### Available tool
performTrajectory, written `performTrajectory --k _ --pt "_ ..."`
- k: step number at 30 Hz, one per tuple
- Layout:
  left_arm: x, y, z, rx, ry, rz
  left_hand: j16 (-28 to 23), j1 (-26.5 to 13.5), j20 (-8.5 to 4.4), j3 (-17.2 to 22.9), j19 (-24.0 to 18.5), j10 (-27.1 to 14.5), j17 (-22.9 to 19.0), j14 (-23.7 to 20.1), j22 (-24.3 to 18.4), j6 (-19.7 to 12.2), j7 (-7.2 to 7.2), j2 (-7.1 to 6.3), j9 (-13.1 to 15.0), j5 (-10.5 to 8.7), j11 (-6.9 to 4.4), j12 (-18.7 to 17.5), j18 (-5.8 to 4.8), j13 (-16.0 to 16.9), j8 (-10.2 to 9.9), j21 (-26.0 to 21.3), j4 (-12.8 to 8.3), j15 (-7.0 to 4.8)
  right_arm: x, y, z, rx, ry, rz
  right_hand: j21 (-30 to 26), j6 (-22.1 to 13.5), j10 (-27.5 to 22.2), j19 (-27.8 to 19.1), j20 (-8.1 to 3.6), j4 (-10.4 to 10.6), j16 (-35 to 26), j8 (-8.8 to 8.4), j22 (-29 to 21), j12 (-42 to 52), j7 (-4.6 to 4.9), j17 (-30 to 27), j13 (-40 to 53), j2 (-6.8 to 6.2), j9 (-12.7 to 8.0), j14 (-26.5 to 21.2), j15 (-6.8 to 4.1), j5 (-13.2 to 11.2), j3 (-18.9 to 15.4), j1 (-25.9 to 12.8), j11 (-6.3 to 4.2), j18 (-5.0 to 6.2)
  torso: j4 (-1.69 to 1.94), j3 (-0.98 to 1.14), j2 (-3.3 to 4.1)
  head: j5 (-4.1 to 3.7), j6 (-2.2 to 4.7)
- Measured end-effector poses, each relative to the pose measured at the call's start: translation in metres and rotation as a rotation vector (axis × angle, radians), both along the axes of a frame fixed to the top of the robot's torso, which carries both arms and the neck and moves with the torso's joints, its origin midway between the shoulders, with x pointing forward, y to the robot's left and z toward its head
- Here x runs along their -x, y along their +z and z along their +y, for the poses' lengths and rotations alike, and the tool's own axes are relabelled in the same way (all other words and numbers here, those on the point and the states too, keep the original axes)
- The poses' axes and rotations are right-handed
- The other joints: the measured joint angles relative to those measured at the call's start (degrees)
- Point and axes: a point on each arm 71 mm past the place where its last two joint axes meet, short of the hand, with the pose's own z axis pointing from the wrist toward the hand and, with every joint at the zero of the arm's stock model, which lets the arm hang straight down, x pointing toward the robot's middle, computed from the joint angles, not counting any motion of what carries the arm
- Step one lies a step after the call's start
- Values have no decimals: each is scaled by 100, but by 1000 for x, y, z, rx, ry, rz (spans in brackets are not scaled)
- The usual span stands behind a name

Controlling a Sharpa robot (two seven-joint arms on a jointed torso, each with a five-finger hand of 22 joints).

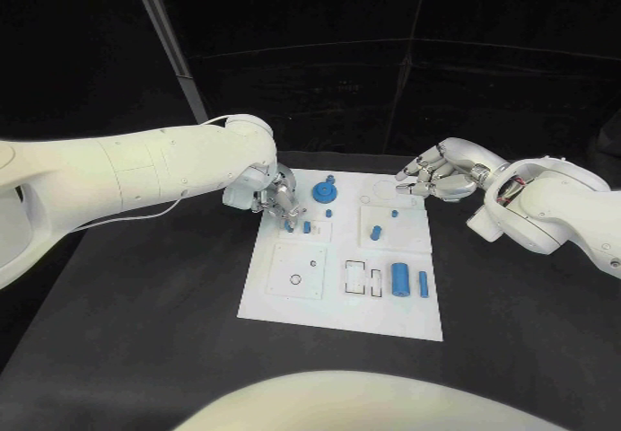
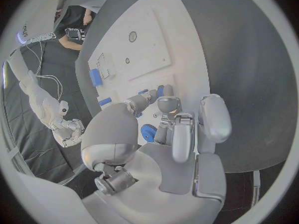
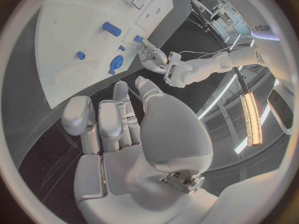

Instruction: Assemble the parts on the task board

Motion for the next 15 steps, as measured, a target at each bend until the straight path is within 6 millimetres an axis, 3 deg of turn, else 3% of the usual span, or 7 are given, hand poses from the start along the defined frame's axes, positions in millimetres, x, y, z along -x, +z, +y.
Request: performTrajectory --k 15 --pt "1 -1 -2 -3 -5 1 0 1 -15 -7 15 9 0 0 -1 14 -13 0 -1 -3 7 0 1 -1 -4 0 -8 0 0 0 0 -1 1 0 0 0 0 0 0 0 0 0 0 0 0 0 0 0 0 0 0 0 0 0 0 0 0 0 -2 10 -4"
